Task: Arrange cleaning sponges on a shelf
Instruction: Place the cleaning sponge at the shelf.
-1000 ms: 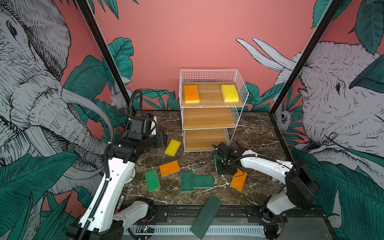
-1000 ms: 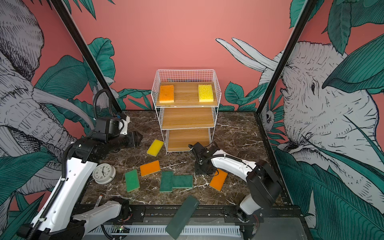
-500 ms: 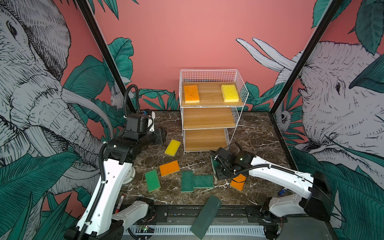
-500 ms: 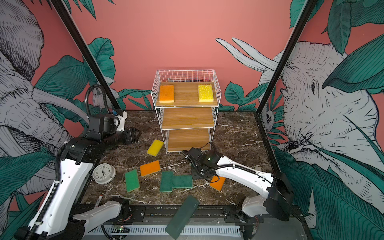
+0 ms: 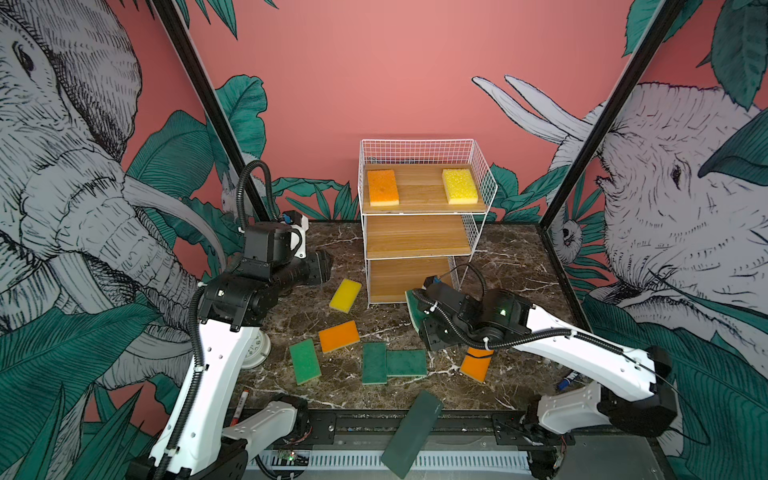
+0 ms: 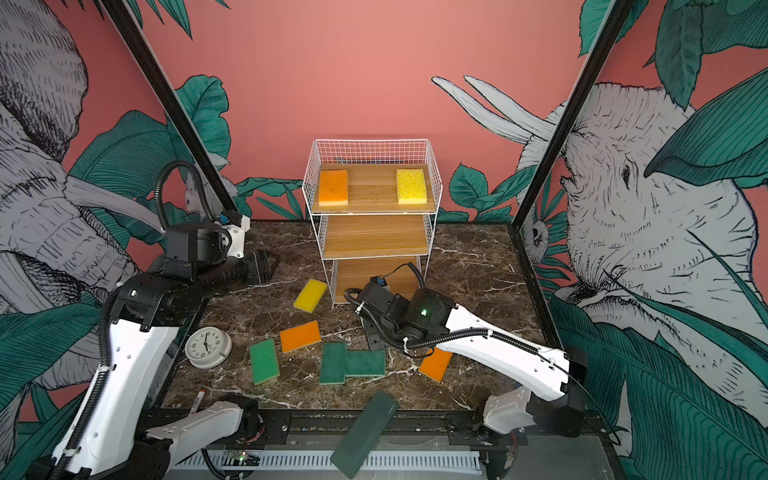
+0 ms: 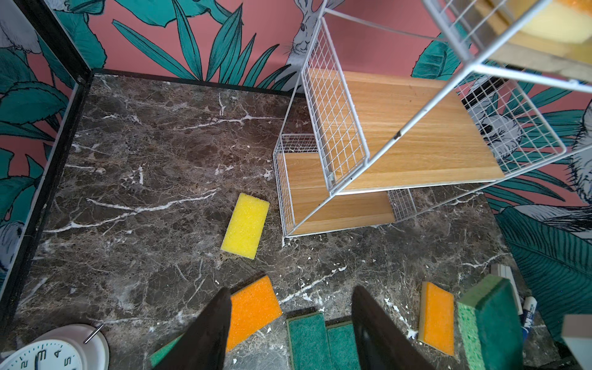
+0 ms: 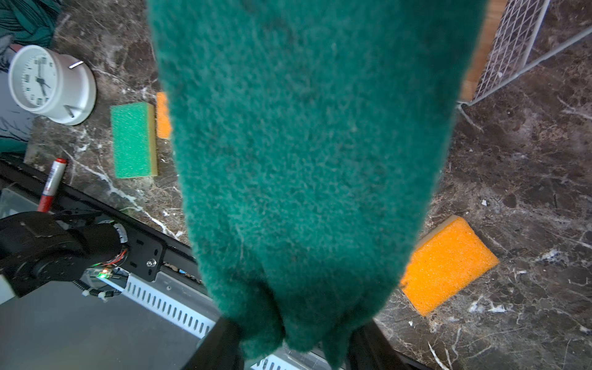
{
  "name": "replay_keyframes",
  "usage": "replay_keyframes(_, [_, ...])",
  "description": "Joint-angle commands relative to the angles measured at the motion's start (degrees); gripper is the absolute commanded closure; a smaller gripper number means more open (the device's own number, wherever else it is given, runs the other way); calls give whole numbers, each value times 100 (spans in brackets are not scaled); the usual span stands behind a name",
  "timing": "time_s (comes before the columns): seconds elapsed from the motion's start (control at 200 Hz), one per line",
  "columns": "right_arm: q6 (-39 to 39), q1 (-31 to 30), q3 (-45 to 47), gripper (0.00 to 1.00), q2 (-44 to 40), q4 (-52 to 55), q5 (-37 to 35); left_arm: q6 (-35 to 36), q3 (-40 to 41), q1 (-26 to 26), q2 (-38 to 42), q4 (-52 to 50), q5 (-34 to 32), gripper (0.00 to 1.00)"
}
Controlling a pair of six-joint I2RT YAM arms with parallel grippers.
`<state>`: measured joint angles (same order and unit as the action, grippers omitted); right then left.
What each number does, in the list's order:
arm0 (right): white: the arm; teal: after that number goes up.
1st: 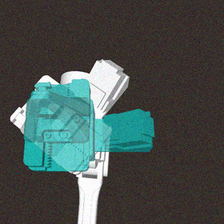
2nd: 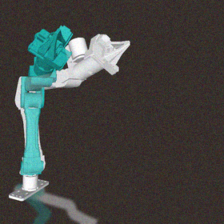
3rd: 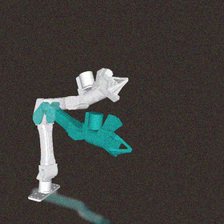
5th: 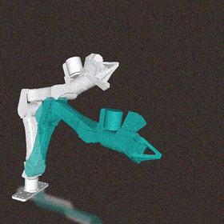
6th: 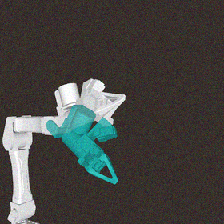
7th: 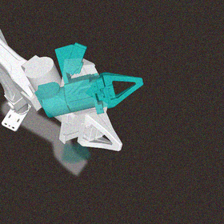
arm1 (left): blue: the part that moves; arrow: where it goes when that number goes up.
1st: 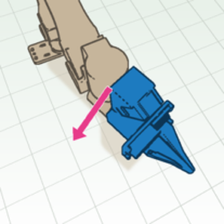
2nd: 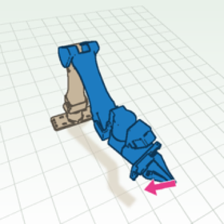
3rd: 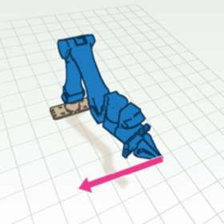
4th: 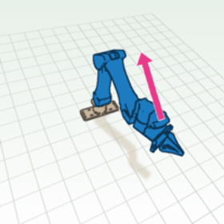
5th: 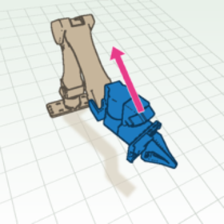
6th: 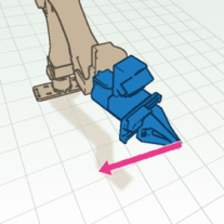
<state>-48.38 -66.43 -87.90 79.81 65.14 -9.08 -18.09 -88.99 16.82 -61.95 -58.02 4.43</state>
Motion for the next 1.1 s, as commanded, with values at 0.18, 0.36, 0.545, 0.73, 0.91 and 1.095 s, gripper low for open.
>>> replay_keyframes(0.18, [274,-124,-1338,52,131,617,-717,114,-361,-36,-40,-136,115,39])
replay_keyframes(0.36, [653,-119,-2419,51,552,1098,-931,80,-355,-30,1,-7,224,38])
replay_keyframes(0.545, [1328,411,-3551,46,891,1350,-483,-1,-315,-30,1,243,442,39])
replay_keyframes(0.73, [1592,970,-4114,46,1027,1242,-233,-72,-273,-30,17,426,542,39])
replay_keyframes(0.91, [1639,1187,-4227,46,1122,668,133,-111,-267,-26,6,480,548,39])
replay_keyframes(1.095, [1756,1241,-4623,46,1428,487,237,-159,-278,-30,23,544,550,39])
